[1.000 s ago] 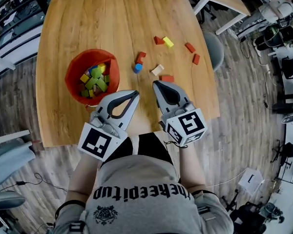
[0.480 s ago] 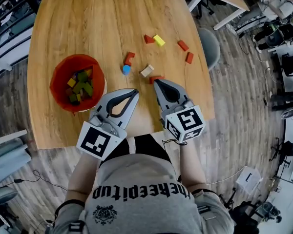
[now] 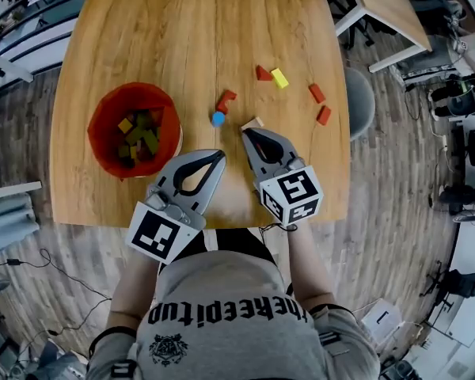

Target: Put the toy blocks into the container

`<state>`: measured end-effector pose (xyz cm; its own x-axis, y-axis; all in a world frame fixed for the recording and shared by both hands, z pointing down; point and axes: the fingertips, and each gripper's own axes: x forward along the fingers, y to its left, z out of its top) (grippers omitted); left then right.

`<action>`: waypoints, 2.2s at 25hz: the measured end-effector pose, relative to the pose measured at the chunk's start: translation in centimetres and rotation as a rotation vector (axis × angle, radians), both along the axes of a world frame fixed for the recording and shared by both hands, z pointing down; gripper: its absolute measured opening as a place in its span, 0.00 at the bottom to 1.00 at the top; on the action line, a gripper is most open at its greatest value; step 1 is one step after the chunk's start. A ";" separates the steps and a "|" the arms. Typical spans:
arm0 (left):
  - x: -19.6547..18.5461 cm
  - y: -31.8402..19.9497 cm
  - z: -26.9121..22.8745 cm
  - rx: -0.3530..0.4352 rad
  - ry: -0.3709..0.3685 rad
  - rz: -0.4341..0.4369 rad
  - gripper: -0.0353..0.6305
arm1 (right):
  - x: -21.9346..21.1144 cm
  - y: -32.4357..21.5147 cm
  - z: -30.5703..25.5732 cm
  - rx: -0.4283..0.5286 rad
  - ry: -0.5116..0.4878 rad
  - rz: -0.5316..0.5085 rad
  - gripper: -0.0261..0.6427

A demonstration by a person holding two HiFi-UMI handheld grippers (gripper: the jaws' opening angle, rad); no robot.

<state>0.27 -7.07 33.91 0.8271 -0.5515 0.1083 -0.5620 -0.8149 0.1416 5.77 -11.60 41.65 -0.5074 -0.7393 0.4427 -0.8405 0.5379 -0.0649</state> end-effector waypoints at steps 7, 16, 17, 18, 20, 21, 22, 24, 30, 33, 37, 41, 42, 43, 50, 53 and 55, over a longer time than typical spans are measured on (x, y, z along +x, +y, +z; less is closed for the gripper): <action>-1.7 -1.2 1.0 -0.027 -0.005 -0.110 0.07 | -1.9 -2.2 2.7 -0.059 0.015 -0.099 0.10; -2.9 -1.9 2.0 -0.044 -0.011 -0.226 0.07 | -3.5 -4.0 6.6 -0.126 0.086 -0.214 0.21; -2.9 -2.0 2.0 -0.046 -0.009 -0.235 0.07 | -3.6 -4.2 7.0 -0.132 0.097 -0.225 0.22; -3.0 -2.0 2.1 -0.049 -0.007 -0.245 0.07 | -3.7 -4.3 7.5 -0.138 0.109 -0.237 0.23; -3.2 -2.0 2.2 -0.056 -0.007 -0.264 0.07 | -3.9 -4.6 8.2 -0.148 0.129 -0.258 0.24; -3.3 -2.0 2.3 -0.058 -0.011 -0.272 0.07 | -4.0 -4.7 8.5 -0.151 0.136 -0.265 0.24; -3.4 -2.0 2.4 -0.062 -0.013 -0.280 0.07 | -4.0 -4.8 8.8 -0.153 0.141 -0.269 0.24; -3.7 -2.0 2.7 -0.072 -0.014 -0.296 0.07 | -4.1 -5.1 9.3 -0.156 0.153 -0.274 0.25; -4.2 -2.1 3.0 -0.088 -0.015 -0.322 0.07 | -4.4 -5.5 11.1 -0.189 0.185 -0.291 0.26; -4.1 -2.1 3.1 -0.086 -0.020 -0.321 0.07 | -4.2 -5.7 11.7 -0.202 0.208 -0.280 0.25; -4.2 -2.1 3.1 -0.089 -0.017 -0.319 0.07 | -4.3 -5.7 11.9 -0.197 0.230 -0.288 0.24; -4.1 -2.0 3.0 -0.087 -0.014 -0.312 0.07 | -4.4 -5.5 11.1 -0.182 0.220 -0.285 0.23; -4.1 -2.0 2.9 -0.086 -0.013 -0.309 0.07 | -4.4 -5.4 10.8 -0.175 0.217 -0.284 0.23; -4.1 -2.0 2.9 -0.084 -0.012 -0.306 0.07 | -4.5 -5.3 10.4 -0.167 0.216 -0.284 0.23; -3.9 -1.6 2.3 -0.066 -0.010 -0.271 0.07 | -4.8 -4.3 7.5 -0.123 0.163 -0.270 0.23; -3.8 -1.4 1.8 -0.053 -0.006 -0.252 0.07 | -4.8 -3.9 5.4 -0.096 0.122 -0.253 0.23; -3.7 -1.2 1.5 -0.045 -0.006 -0.236 0.07 | -4.8 -3.6 4.0 -0.074 0.100 -0.246 0.23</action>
